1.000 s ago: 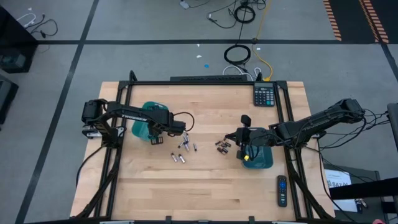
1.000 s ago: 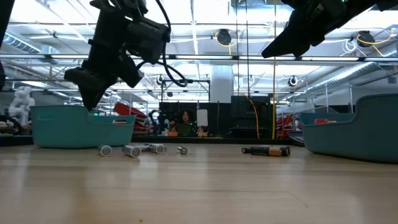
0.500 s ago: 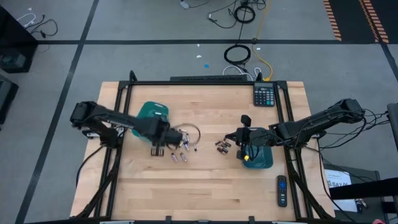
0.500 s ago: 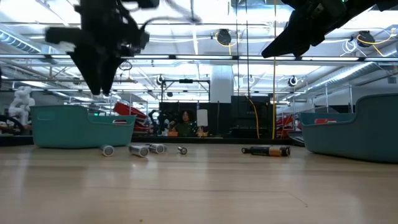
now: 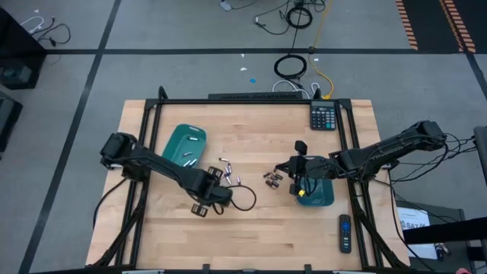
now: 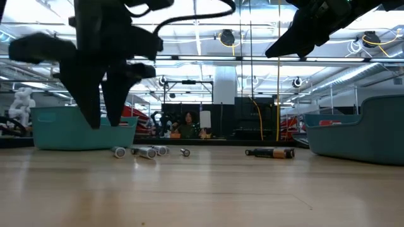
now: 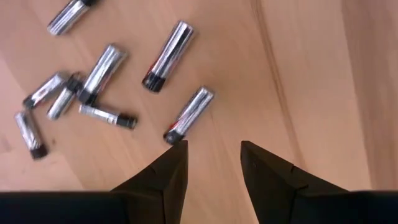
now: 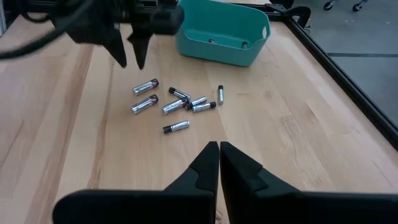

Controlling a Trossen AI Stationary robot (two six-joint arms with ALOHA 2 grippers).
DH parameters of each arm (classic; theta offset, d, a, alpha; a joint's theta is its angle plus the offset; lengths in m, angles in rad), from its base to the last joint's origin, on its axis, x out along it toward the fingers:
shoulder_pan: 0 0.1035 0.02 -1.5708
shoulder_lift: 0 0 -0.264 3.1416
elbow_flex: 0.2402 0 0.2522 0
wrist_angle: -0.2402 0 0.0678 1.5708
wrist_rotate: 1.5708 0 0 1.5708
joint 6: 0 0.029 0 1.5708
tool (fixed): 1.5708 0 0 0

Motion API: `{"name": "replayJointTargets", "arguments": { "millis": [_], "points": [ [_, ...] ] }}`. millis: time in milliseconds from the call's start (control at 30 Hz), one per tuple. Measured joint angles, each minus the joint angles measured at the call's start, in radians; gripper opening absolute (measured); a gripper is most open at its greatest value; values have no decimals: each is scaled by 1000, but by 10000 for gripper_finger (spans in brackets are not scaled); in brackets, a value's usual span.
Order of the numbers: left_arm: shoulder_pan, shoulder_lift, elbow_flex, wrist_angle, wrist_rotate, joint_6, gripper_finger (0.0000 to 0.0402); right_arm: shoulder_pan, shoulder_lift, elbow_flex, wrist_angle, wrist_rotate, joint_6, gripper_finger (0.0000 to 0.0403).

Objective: Sort batteries
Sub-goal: Put the silver battery into the green bin

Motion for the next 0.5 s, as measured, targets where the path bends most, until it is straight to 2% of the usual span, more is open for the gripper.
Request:
{"name": "replayJointTargets", "arguments": {
  "millis": [233, 367, 500],
  "points": [
    [10, 65, 0, 67, -59, 99, 157, 7, 0, 0, 0, 0, 1, 6],
    [36, 99, 0, 56, -5, 125, 157, 7, 0, 0, 0, 0, 1, 6],
    [54, 136, 2, 56, 7, 151, 156, 7, 0, 0, -1, 0, 1, 6]
  ]
}}
